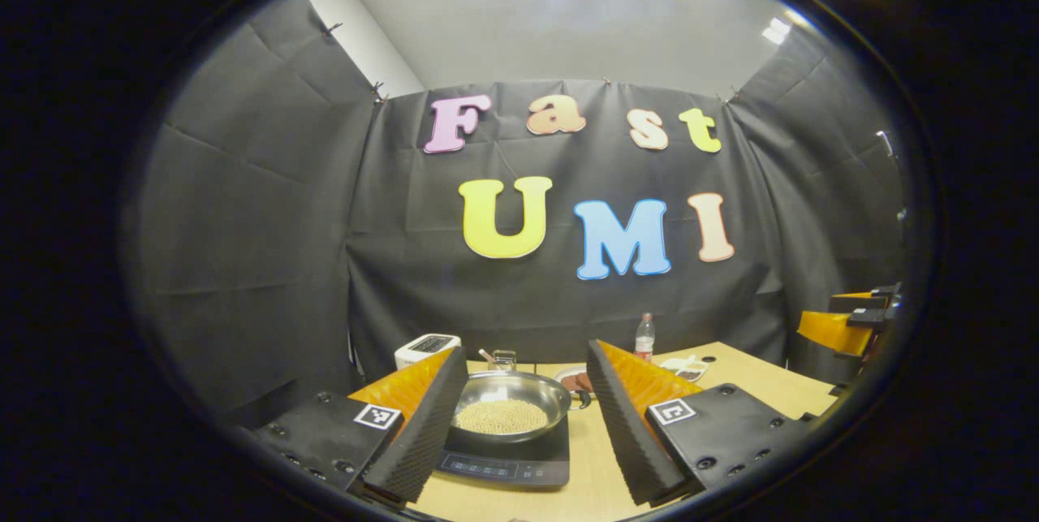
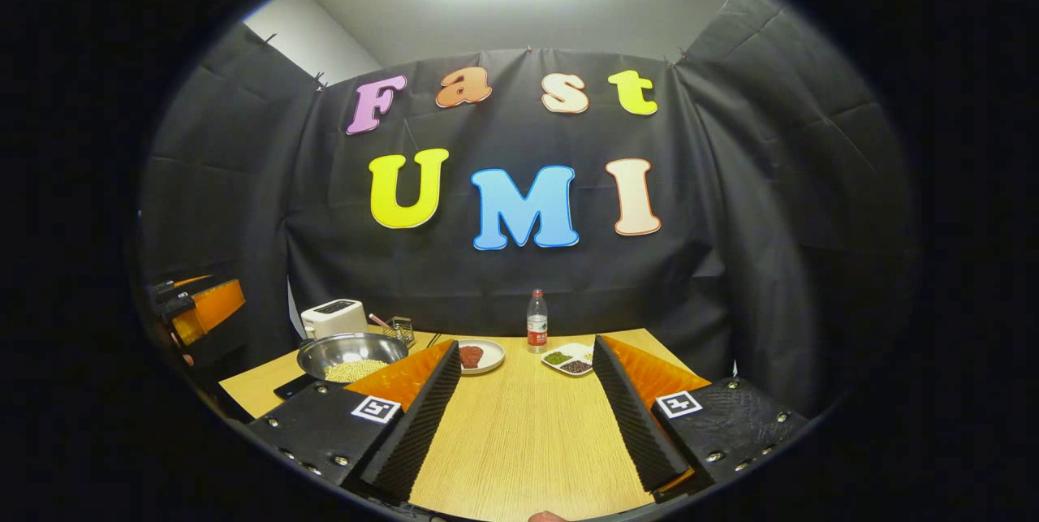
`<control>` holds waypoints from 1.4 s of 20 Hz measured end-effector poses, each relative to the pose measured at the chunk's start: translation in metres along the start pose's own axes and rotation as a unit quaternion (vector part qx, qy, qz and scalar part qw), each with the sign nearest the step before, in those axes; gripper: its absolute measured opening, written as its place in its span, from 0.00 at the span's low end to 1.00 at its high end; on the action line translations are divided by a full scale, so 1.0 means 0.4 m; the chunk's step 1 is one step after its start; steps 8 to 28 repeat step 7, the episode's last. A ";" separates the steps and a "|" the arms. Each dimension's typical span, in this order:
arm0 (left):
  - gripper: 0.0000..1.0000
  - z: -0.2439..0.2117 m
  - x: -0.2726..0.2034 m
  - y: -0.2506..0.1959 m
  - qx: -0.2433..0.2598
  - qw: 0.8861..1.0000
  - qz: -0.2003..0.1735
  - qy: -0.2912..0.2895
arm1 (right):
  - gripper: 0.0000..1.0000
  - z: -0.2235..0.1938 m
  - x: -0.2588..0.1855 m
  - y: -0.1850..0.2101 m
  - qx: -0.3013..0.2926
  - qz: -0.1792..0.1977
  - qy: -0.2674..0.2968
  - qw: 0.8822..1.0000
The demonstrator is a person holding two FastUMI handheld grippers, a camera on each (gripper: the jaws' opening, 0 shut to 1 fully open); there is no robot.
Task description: First push the handle of the pot to place it horizontally, then grasp the pot with both hands and set it on the induction cooktop.
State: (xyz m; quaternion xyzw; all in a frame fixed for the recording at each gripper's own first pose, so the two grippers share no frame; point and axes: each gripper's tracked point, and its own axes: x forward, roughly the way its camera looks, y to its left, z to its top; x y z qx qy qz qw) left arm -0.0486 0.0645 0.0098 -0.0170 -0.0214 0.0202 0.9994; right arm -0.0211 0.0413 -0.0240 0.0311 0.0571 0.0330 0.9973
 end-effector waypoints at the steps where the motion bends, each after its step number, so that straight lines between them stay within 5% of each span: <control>1: 0.96 0.003 -0.005 0.000 0.002 1.000 0.001 -0.001 | 0.98 0.005 -0.004 0.002 0.002 0.001 -0.003 1.000; 28: 0.95 0.041 -0.026 0.005 0.001 1.000 0.009 -0.019 | 0.98 0.008 -0.017 -0.002 -0.004 0.006 -0.006 1.000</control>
